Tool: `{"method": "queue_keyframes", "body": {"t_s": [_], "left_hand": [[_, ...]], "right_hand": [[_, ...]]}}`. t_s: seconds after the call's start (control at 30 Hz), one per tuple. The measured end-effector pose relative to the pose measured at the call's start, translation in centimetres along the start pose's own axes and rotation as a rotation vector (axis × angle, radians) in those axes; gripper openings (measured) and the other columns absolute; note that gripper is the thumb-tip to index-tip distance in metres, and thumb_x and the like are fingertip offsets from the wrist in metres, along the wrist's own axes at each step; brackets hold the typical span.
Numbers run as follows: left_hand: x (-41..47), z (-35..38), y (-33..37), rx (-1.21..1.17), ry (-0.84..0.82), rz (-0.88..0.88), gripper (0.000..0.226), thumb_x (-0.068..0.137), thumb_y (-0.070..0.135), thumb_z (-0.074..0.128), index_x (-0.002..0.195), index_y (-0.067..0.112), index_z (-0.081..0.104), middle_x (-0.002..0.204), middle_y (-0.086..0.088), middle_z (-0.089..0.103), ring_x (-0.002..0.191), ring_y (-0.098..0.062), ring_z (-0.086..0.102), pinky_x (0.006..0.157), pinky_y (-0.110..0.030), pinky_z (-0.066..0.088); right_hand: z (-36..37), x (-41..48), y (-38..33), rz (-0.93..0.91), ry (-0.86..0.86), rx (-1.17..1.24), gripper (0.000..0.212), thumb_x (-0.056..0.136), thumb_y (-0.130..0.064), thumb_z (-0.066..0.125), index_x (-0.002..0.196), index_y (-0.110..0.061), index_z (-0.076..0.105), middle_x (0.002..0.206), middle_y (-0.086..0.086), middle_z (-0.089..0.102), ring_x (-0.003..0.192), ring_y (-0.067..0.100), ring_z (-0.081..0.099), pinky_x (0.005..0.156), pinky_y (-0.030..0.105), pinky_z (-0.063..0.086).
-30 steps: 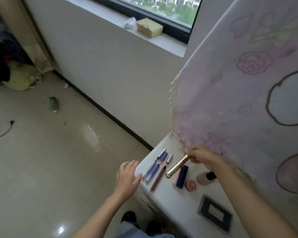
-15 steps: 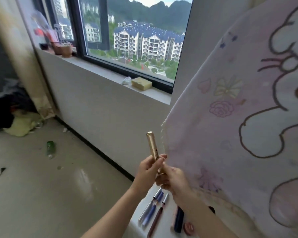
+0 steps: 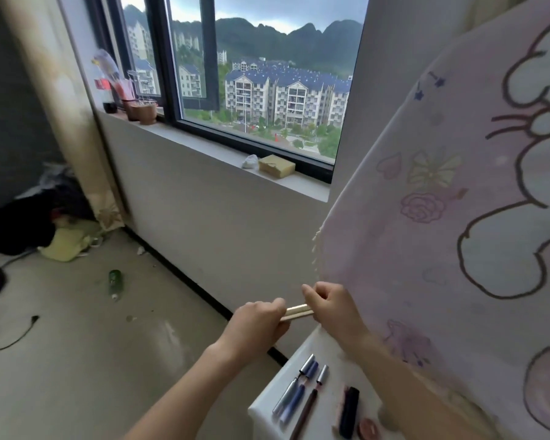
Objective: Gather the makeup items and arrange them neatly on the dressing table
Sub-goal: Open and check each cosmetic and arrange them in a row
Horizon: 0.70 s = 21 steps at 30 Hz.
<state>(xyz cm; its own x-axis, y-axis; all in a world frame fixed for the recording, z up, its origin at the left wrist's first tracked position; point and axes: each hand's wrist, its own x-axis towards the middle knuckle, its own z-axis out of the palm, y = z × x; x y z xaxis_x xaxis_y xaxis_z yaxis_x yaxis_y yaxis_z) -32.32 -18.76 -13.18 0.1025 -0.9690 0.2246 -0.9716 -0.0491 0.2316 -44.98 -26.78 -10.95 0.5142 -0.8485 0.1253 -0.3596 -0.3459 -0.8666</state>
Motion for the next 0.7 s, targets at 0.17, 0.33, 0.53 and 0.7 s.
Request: {"method": "queue_keyframes", "body": {"t_s": [0.17,0.33,0.53,0.7], "left_hand": [[-1.1,-1.1,-0.9,-0.056,-0.098,-0.101,0.018,0.092,0.024,0.041,0.089,0.007,0.045,0.095,-0.02,0.063,0.09,-0.04,0.055,0.072,-0.04,0.039],[-1.5,-1.6,-0.6,0.002,-0.144,-0.109,0.014,0.093,0.024,0.04,0.085,0.013,0.037,0.097,-0.019,0.063,0.091,-0.04,0.055,0.071,-0.039,0.038],[-1.0,-1.8,-0.9,-0.055,-0.139,-0.137,0.016,0.091,0.022,0.041,0.082,0.013,0.032,0.095,-0.021,0.063,0.091,-0.042,0.054,0.071,-0.041,0.039],[-0.4,-1.7,-0.6,-0.057,-0.129,-0.095,0.018,0.092,0.023,0.041,0.081,0.012,0.031,0.092,-0.02,0.063,0.087,-0.041,0.054,0.069,-0.039,0.039]], "right_hand": [[-0.7,0.3,-0.4,-0.126,-0.369,0.206,0.02,0.077,-0.013,0.07,0.081,-0.026,0.055,0.065,-0.009,0.051,0.051,-0.003,0.046,0.054,0.011,0.038],[-0.2,0.3,-1.5,0.114,-0.388,0.066,0.033,0.092,-0.04,0.045,0.068,-0.018,0.052,0.045,-0.003,0.055,0.032,0.004,0.046,0.038,0.018,0.036],[-0.8,0.8,-0.5,-0.086,-0.417,0.178,0.019,0.082,-0.007,0.065,0.087,-0.025,0.06,0.065,-0.003,0.055,0.054,0.001,0.049,0.055,0.015,0.042],[-1.6,0.8,-0.8,0.093,-0.345,0.127,0.04,0.076,-0.053,0.046,0.08,-0.014,0.056,0.049,-0.001,0.06,0.035,0.006,0.048,0.037,0.015,0.037]]}}
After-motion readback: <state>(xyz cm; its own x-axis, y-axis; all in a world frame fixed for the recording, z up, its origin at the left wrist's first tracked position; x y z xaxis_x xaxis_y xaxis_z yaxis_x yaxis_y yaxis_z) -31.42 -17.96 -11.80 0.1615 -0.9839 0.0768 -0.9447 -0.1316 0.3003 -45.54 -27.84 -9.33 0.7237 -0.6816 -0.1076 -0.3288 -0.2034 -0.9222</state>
